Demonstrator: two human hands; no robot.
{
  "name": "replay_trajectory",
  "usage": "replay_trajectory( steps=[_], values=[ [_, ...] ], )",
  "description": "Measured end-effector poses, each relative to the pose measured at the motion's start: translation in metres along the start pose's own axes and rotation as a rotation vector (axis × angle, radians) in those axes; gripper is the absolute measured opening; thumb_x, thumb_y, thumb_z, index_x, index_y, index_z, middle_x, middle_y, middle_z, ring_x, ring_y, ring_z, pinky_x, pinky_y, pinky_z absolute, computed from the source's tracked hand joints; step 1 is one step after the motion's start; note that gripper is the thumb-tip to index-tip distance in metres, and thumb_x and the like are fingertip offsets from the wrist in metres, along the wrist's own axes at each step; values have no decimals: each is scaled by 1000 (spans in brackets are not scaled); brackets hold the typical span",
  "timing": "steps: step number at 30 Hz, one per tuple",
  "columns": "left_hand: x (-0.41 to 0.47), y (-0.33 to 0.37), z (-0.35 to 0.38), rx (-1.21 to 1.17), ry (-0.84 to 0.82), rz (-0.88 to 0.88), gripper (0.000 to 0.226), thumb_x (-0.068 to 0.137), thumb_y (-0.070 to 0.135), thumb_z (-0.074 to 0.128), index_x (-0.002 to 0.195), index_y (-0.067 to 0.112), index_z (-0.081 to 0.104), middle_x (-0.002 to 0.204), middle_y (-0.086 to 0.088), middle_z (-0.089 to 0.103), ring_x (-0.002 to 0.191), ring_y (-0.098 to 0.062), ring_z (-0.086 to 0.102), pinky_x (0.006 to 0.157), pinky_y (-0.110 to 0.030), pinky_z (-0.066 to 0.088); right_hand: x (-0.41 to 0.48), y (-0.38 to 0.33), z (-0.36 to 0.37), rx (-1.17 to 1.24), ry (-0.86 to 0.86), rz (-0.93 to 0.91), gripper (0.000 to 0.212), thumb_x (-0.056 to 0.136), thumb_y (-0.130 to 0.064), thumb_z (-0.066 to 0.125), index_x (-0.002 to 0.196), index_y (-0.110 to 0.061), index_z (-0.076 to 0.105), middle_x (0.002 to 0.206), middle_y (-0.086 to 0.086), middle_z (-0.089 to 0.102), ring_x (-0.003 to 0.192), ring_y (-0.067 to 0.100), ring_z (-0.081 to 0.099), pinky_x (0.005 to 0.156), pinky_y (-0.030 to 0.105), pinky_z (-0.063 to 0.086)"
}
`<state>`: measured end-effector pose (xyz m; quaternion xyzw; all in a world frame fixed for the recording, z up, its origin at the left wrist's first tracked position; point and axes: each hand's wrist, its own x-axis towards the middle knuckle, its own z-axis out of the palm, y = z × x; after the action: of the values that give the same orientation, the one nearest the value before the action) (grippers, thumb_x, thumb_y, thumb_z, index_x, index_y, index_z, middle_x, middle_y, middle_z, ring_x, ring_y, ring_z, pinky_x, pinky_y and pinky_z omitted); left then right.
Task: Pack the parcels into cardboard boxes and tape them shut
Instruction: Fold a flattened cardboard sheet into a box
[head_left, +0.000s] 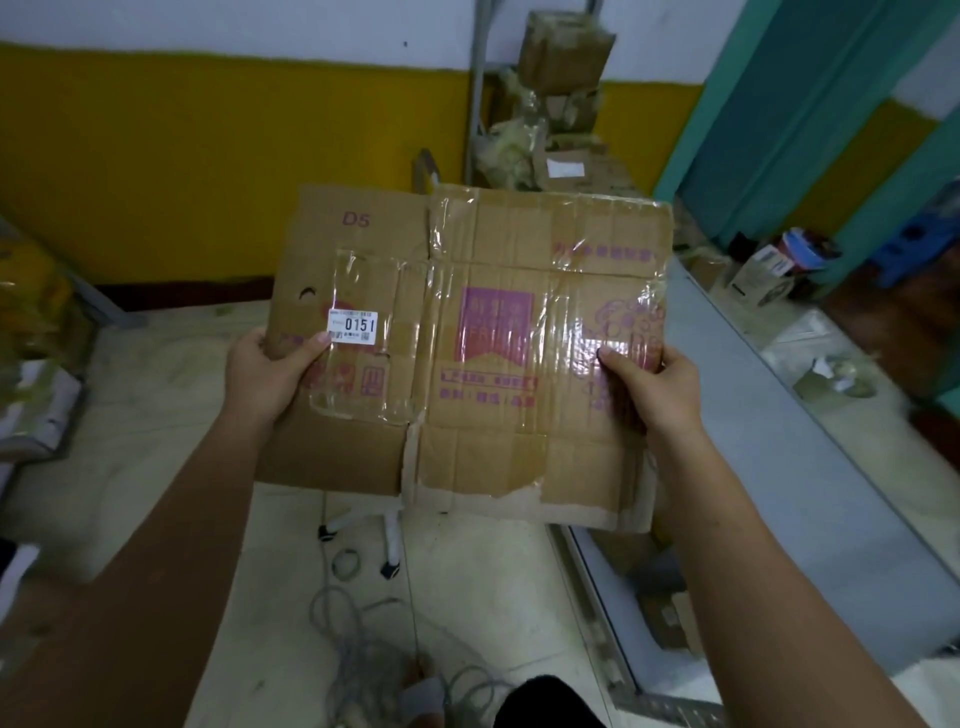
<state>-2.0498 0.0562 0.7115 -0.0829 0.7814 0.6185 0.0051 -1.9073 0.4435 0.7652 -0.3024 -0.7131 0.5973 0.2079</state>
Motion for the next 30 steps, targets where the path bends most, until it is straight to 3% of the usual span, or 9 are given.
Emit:
replay_trajectory(
  steps=[2,7,11,16,23,26,30],
  values=[
    [11,4,8,5,-4,9,23,84,37,87,92,33,66,77,20,74,70,11,69,69,-23,52,12,-1,2,10,-5,10,33,81,-21,89,110,-16,73,95,-2,78,78,4,75,60,17,56],
    [41,12,27,-4,13,14,35,79,44,90,104,30,69,100,10,75,91,-6,73,78,-30,57,49,-4,9,36,-30,26,31,82,-22,89,107,-16,73,91,1,79,73,9,76,56,21,57],
    [65,25,48,7,29,18,40,81,44,89,111,29,67,98,12,73,91,-4,70,77,-28,55,89,-3,16,84,-41,56,30,85,-17,86,110,-11,71,81,-3,76,60,2,72,48,19,55],
    [105,40,85,42,38,28,43,81,46,88,114,28,68,103,10,74,94,-6,70,79,-29,56,153,0,19,53,-50,29,40,80,-26,90,113,-11,73,96,2,79,79,10,77,61,21,59],
    [154,58,142,67,95,35,65,79,51,88,129,17,65,114,3,72,97,-3,67,74,-24,51,239,0,18,122,-76,58,39,80,-21,90,113,-11,73,99,6,80,84,16,78,68,30,64],
    [172,67,164,68,84,46,64,80,51,87,128,16,66,113,5,73,97,-3,68,74,-23,51,270,3,17,131,-76,70,41,78,-25,91,114,-14,74,99,3,80,91,20,78,82,41,65],
    [198,77,189,78,64,67,56,82,47,87,125,14,69,105,11,73,96,0,69,74,-22,52,308,6,17,108,-69,69,44,78,-25,91,116,-12,74,100,4,80,91,22,78,84,45,65]
  ],
)
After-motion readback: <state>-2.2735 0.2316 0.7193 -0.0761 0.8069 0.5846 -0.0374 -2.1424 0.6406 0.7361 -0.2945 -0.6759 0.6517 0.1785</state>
